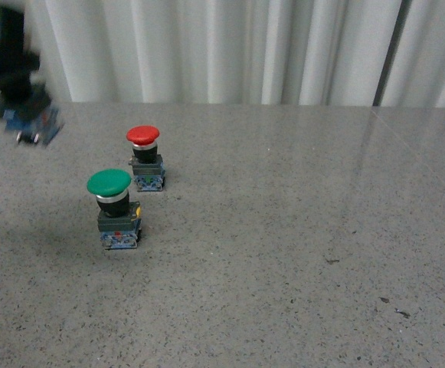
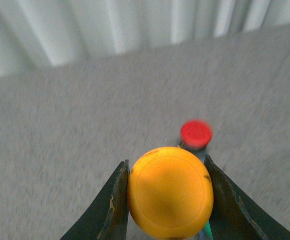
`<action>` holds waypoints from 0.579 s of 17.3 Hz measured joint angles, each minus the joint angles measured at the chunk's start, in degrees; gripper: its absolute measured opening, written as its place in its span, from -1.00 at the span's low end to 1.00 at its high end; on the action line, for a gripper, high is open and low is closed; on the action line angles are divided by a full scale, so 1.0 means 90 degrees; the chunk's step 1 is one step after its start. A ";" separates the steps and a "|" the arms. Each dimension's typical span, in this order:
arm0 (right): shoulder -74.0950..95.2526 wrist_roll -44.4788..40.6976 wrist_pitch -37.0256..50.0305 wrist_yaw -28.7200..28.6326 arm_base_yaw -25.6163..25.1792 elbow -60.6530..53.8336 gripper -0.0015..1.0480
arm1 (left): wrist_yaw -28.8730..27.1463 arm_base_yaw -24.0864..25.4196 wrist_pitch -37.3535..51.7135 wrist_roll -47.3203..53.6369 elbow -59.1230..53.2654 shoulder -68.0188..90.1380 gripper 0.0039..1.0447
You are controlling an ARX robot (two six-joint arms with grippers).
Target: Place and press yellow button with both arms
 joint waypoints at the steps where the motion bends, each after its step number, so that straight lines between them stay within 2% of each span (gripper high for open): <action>1: 0.0000 0.0000 0.0000 0.0000 0.0000 0.0000 0.87 | -0.0107 -0.0316 -0.0005 -0.0044 0.0457 0.0085 -0.33; 5: 0.0000 0.0000 0.0000 0.0000 0.0000 0.0000 0.87 | -0.0257 -0.1304 -0.0063 -0.0736 0.1882 0.1542 -0.33; 10: 0.0000 0.0000 0.0000 0.0000 0.0000 0.0000 0.87 | -0.0636 -0.1880 0.0051 -0.1926 0.2120 0.2985 -0.34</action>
